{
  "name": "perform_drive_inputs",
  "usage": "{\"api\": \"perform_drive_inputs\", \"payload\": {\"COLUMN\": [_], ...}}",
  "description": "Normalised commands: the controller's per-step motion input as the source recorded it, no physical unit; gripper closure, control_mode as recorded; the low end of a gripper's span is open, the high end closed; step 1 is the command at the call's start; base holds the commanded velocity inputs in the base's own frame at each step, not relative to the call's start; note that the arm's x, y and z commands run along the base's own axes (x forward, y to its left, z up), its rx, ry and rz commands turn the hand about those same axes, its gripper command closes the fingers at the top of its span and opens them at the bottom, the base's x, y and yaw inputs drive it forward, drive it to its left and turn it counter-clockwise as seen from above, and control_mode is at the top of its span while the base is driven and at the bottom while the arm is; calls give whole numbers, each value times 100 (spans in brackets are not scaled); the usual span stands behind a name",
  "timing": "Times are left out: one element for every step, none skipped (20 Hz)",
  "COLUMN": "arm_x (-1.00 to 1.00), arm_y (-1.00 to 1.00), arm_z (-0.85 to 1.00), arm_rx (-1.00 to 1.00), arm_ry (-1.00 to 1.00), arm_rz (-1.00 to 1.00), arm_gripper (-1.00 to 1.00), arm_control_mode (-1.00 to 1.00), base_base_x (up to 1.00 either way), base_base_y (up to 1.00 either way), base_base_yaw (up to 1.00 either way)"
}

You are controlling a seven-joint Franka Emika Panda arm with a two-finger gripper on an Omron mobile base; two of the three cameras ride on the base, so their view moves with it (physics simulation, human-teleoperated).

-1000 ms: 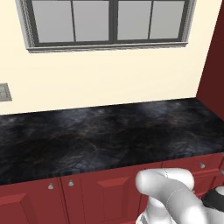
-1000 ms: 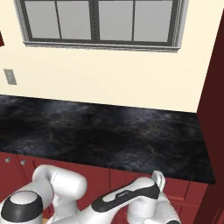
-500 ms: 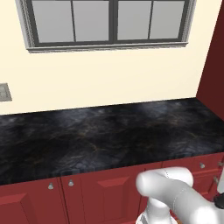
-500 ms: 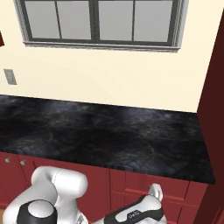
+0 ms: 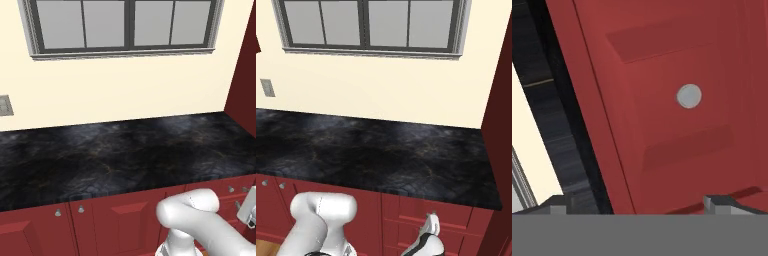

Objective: Take the pizza cutter from the drawer on the right and place it on the dining counter for cutting.

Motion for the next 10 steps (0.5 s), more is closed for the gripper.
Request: {"api": "perform_drive_inputs", "payload": {"arm_x": [42, 45, 45, 39, 37, 36, 36, 34, 26, 24], "arm_y": [-28, -35, -34, -29, -33, -29, -26, -22, -28, -26], "arm_z": [-43, -39, -36, -36, -36, -36, -32, -25, -26, -19], "arm_rx": [5, 7, 3, 0, 0, 0, 0, 0, 0, 0], "arm_ry": [-11, -11, -10, -6, -5, -5, -2, 0, 0, 0], "arm_rz": [-11, -11, -10, -9, -8, -8, -8, -6, -2, -3], "arm_gripper": [-100, -100, -100, -100, -100, -100, -100, -100, -100, -100], "arm_control_mode": [-100, -100, -100, -100, -100, -100, -100, -100, -100, -100], "base_base_x": [0, 0, 0, 0, 0, 0, 0, 0, 0, 0], "base_base_y": [0, 0, 0, 0, 0, 0, 0, 0, 0, 0], "base_base_yaw": [0, 0, 0, 0, 0, 0, 0, 0, 0, 0]}}
